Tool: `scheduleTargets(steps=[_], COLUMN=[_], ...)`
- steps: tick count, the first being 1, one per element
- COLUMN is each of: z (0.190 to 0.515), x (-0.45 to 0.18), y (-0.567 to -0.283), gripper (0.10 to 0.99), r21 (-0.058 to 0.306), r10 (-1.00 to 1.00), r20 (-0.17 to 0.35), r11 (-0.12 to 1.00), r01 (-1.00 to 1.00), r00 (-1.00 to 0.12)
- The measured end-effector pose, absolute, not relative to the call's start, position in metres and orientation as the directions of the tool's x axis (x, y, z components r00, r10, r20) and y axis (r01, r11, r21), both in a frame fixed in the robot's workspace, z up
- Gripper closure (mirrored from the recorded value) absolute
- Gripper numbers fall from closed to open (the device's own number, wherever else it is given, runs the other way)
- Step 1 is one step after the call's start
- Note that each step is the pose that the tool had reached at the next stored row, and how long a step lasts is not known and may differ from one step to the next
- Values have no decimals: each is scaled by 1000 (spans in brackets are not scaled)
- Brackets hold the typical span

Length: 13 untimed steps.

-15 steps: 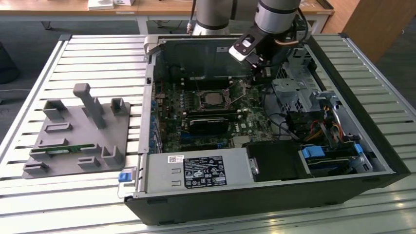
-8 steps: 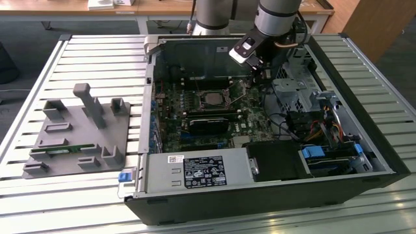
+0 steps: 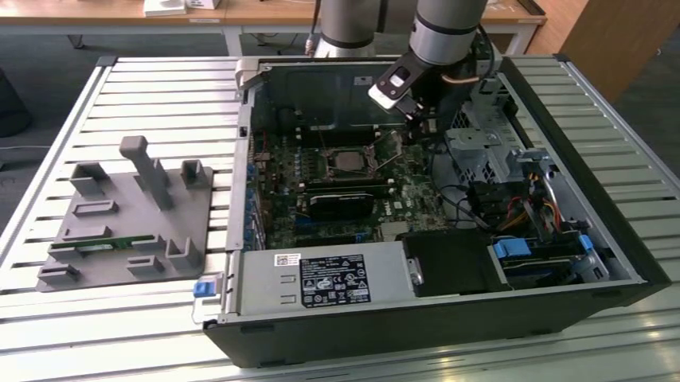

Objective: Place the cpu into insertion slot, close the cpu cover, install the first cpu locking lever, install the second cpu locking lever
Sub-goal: 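Close the cpu cover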

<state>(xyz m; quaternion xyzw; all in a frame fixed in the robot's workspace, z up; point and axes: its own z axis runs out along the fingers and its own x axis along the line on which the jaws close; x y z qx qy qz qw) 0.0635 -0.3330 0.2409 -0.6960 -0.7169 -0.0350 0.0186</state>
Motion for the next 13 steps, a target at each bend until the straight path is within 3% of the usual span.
scheduleTargets(steps=[13], z=[240], x=[30], y=[-333], gripper=[980], r21=[24], r10=[997], r20=[75], r11=[29], r01=[999], r00=[-30])
